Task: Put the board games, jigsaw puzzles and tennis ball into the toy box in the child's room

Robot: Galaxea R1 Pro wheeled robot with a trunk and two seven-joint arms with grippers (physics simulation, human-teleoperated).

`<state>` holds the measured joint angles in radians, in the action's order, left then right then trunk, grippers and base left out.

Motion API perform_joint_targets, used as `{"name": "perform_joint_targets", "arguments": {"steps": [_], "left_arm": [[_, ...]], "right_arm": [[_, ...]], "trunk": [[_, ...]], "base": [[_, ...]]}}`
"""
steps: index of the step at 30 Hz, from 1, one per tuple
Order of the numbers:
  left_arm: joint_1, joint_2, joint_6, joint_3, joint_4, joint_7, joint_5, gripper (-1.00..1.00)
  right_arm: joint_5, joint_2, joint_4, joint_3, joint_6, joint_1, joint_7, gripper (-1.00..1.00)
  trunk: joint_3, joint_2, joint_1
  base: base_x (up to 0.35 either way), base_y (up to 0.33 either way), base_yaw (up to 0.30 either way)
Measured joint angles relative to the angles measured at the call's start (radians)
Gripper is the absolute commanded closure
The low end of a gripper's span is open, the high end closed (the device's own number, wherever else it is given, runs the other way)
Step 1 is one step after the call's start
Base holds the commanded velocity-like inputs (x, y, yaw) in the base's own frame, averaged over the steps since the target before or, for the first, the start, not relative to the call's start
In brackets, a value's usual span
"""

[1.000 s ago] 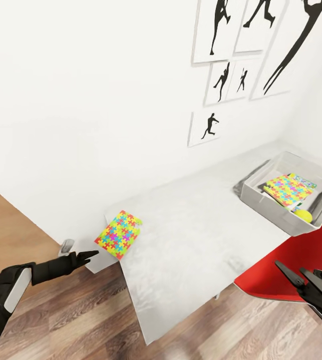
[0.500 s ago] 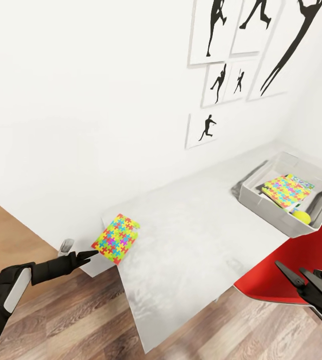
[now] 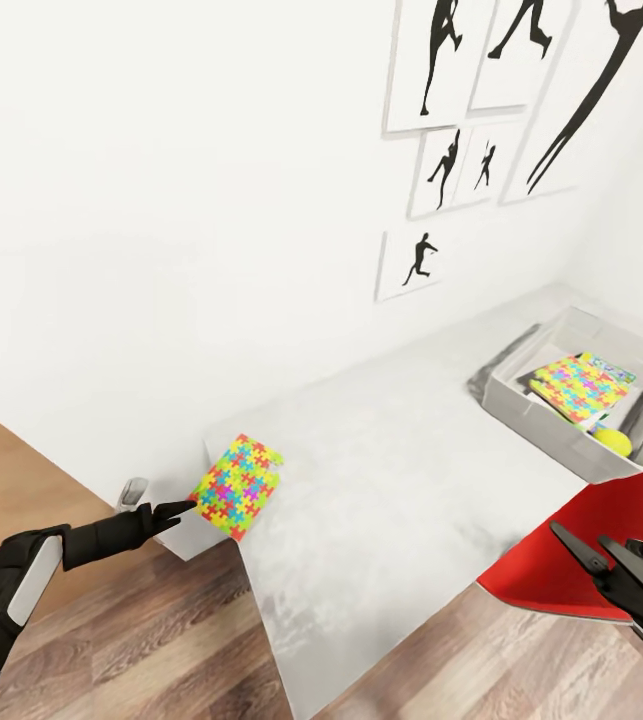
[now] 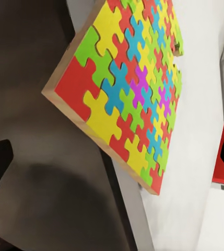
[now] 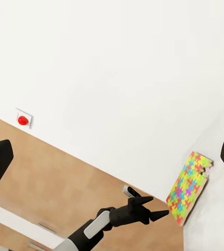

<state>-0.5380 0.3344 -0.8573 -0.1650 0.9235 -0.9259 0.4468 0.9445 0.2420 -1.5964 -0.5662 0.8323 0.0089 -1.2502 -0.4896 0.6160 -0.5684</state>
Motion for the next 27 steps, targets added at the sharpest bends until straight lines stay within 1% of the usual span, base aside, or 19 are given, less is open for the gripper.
{"name": "perform_joint_targets", "arguments": {"steps": [8, 27], "left_arm": [[0.000, 0.000, 0.000, 0.000, 0.000, -0.001, 0.000, -1.00], [0.000, 0.000, 0.000, 0.000, 0.000, -0.002, 0.000, -1.00]], "right_arm": [[0.000, 0.000, 0.000, 0.000, 0.000, 0.000, 0.000, -1.00], [0.000, 0.000, 0.000, 0.000, 0.000, 0.000, 0.000, -1.00]], "trunk": [[0.003, 0.000, 0.000], [0.003, 0.000, 0.000]], "base": [[0.016, 0.010, -0.038], [0.017, -0.013, -0.002]]}}
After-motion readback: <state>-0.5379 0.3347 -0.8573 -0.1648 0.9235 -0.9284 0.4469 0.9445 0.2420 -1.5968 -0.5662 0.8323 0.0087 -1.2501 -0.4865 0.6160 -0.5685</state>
